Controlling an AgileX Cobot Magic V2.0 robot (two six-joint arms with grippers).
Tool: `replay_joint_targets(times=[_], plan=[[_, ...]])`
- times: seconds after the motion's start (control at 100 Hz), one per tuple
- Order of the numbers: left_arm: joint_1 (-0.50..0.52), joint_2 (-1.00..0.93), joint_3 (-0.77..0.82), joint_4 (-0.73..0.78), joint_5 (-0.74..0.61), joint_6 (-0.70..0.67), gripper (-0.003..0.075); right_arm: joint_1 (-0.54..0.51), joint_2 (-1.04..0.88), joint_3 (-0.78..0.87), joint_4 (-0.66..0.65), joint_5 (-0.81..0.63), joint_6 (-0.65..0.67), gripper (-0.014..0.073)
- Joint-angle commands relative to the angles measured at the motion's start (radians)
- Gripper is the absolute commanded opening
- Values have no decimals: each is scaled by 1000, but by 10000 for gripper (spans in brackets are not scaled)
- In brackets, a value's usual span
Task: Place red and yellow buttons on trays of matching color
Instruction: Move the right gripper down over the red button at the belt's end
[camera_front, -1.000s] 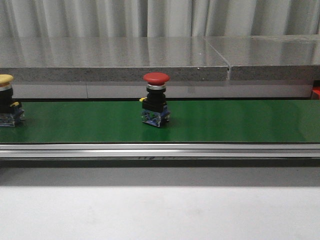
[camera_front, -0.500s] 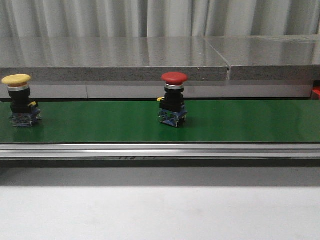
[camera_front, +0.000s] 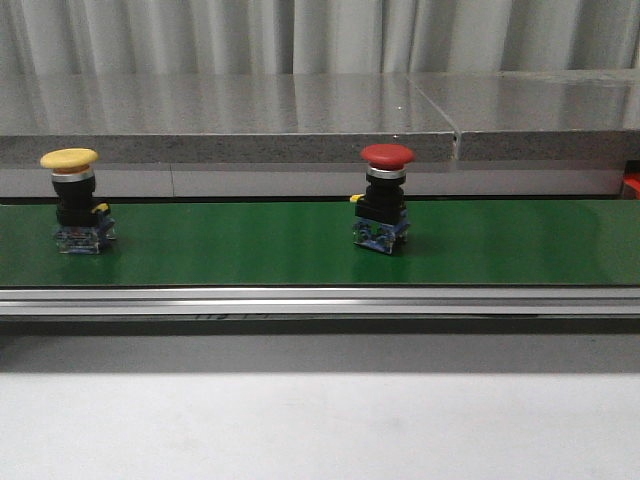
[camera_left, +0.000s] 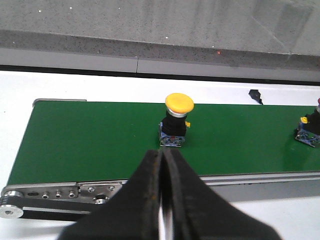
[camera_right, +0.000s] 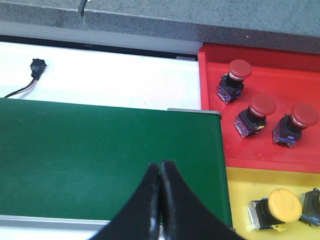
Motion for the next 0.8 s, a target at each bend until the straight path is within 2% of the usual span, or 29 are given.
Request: replay_joint_targets(times=[0.0,0.07,0.14,0.26,0.33,0.54,0.79], plan=[[-9,8,-25,-25,-67,3,-19,3,-10,-28,-2,-59,-11,-47],[-9,8,-25,-25,-67,3,-19,3,-10,-28,-2,-50,-11,34],[-9,8,-25,-25,-67,3,-19,3,-10,-28,-2,-40,-11,177],[-9,8,-25,-25,-67,3,-19,3,-10,-28,-1,-27,-11,522],[-9,8,-25,-25,-67,3,-19,3,-10,-28,-1,-22,-11,667],[-9,8,-25,-25,-67,3,-19,16,-9,-28,10,28,-12,636],[-9,8,-25,-25,-67,3,-19,124,61,-31,21,142,-49,636]])
